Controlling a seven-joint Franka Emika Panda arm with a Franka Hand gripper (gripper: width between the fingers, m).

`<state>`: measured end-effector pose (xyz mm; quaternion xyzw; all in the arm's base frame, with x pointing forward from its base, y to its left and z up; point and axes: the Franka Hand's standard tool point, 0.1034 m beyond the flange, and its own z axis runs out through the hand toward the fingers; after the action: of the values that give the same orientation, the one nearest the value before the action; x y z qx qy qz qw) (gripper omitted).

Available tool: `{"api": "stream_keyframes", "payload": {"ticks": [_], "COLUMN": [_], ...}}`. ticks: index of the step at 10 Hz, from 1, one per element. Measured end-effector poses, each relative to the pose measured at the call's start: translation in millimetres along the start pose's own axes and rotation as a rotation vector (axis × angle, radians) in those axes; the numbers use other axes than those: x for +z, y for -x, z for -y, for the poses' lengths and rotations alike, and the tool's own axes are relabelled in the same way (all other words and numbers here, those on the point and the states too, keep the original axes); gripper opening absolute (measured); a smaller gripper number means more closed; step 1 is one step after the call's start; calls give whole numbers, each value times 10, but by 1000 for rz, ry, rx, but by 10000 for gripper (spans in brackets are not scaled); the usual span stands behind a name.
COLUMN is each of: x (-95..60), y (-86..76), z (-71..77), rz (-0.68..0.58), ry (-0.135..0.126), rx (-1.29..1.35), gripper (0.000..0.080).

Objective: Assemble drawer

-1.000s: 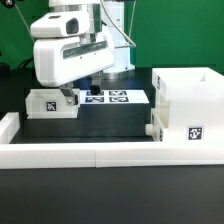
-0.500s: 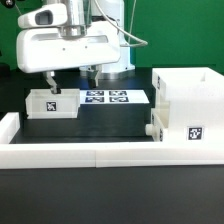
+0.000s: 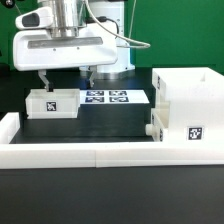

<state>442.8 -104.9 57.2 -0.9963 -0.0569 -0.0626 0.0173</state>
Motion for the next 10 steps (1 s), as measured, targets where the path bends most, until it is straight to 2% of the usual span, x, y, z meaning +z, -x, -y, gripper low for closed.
{"api": "stream_keyframes", "payload": {"ticks": [3, 5, 8, 10], "x": [6, 57, 166, 311], "y": [8, 169, 480, 591], "z": [11, 85, 165, 179], "rz": [0, 21, 10, 4], "ry": [-4, -5, 21, 33], "rx": [123, 129, 118, 116], "gripper": [649, 649, 649, 649]}}
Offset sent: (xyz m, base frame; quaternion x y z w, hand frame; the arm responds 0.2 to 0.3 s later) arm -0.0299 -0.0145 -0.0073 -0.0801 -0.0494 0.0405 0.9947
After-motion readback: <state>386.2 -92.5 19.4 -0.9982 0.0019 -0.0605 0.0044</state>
